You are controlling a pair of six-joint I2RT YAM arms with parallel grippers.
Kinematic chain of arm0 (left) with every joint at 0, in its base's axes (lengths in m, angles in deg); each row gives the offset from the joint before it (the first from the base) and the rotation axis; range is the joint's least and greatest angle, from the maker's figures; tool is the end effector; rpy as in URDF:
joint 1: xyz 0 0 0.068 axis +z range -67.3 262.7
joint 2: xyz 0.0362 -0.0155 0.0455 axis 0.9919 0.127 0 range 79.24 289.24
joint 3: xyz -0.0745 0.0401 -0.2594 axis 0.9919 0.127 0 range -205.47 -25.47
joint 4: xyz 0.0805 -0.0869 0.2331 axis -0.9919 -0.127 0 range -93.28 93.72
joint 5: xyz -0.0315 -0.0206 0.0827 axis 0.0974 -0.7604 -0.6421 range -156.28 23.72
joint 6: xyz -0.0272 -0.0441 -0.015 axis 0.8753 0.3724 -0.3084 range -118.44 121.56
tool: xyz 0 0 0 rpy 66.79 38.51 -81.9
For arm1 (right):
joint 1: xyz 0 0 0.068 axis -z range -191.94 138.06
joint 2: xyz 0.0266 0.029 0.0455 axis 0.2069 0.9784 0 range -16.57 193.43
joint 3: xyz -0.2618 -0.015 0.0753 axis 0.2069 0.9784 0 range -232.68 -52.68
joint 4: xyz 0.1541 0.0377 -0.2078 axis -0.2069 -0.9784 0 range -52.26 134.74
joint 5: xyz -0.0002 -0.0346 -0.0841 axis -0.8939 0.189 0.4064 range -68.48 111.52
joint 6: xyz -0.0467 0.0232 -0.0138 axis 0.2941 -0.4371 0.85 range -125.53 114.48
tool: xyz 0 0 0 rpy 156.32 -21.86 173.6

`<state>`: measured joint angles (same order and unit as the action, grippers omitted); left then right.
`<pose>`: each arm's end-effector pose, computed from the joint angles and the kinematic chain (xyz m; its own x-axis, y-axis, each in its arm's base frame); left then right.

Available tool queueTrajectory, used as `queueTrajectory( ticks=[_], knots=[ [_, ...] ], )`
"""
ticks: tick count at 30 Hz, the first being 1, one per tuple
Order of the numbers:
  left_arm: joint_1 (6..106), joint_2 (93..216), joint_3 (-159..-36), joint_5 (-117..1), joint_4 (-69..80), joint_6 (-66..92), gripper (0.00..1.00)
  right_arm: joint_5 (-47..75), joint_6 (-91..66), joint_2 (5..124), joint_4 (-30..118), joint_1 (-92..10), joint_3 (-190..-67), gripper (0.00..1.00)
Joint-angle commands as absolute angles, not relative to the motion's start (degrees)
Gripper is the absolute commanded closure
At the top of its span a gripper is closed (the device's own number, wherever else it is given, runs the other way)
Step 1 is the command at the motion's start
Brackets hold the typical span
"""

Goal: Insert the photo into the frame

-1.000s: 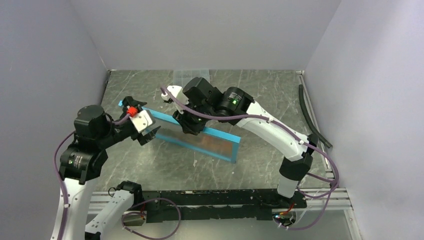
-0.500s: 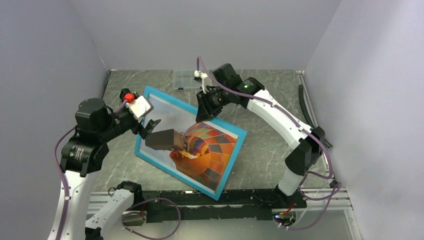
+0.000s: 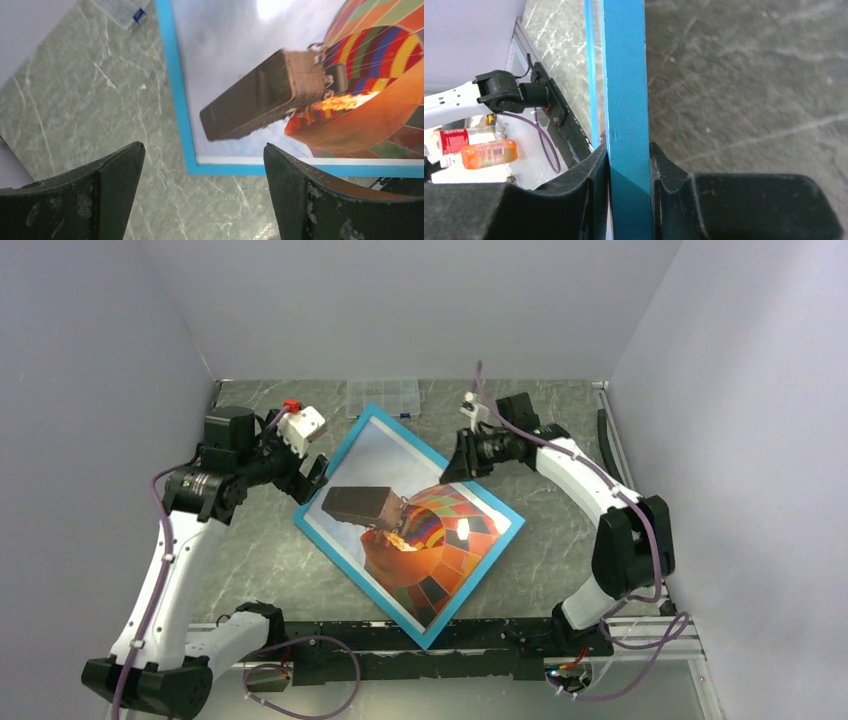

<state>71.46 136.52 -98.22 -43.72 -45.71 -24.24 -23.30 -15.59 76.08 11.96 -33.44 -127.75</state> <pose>0.1798 -0.0495 0.3991 -0.2789 0.4653 -0.8400 0.6816 0.7121 0.1682 0.3140 0.1505 0.2841 -0.8239 -0.1914 -0.5334 -0.5428 0.5368 0.6459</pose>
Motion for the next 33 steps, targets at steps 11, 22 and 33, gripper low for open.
queueTrajectory(
  ticks=[11,22,33],
  knots=[
    [79.42,139.89,-97.48,-40.88,-45.23,-21.69,0.06,-9.61,-46.42,58.23,42.24,-16.62,-89.83,0.94],
    [80.07,140.10,-96.39,-39.56,-45.60,-21.92,0.06,5.20,-68.21,53.14,67.82,-17.43,-72.92,0.92],
    [81.11,139.80,-96.04,-38.88,-46.78,-22.93,0.06,0.61,-62.94,66.66,75.15,-22.09,-73.57,0.89]
  ],
)
